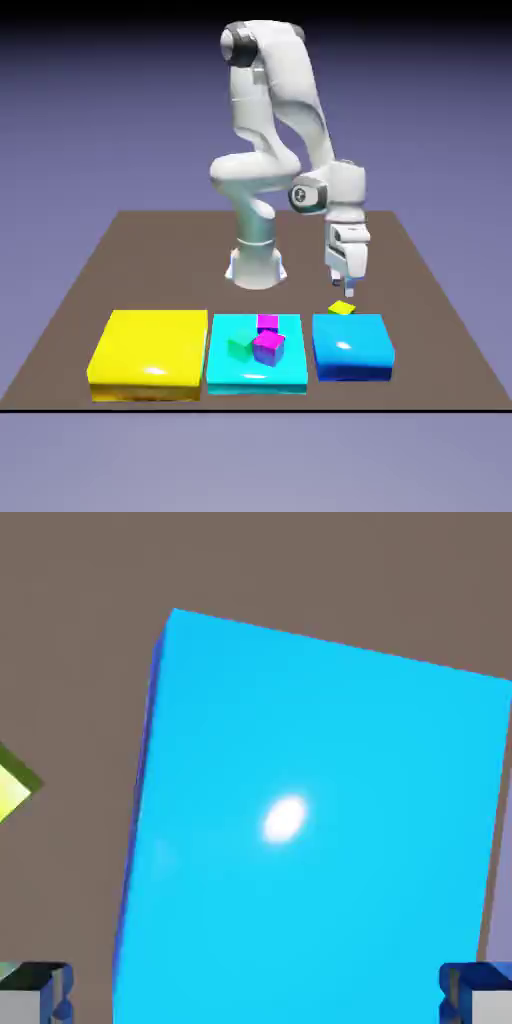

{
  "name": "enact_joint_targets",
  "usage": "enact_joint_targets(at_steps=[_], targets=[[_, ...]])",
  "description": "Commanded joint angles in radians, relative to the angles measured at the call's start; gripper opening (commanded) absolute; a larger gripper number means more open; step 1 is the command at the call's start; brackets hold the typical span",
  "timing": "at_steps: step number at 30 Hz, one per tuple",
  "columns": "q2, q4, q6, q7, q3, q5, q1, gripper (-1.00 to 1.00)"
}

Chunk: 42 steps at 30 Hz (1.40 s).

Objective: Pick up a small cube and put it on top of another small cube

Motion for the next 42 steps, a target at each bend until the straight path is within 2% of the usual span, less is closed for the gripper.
enact_joint_targets(at_steps=[1, 5, 20, 21, 37, 40, 42], targets=[[0.022, -0.005, -0.009, -0.044, 0.012, -0.028, 0.019, 0.00], [0.108, -0.015, -0.036, -0.175, 0.048, -0.149, 0.087, 0.00], [0.424, 0.142, 0.037, 0.343, -0.133, -0.793, 0.134, 0.00], [0.424, 0.142, 0.037, 0.343, -0.133, -0.793, 0.134, -1.00], [0.104, -0.017, -0.037, -0.182, 0.050, -0.141, 0.087, -1.00], [0.115, 0.011, -0.053, -0.169, 0.023, -0.109, 0.105, -1.00], [0.137, 0.056, -0.140, -0.185, -0.009, -0.050, 0.145, -1.00]])
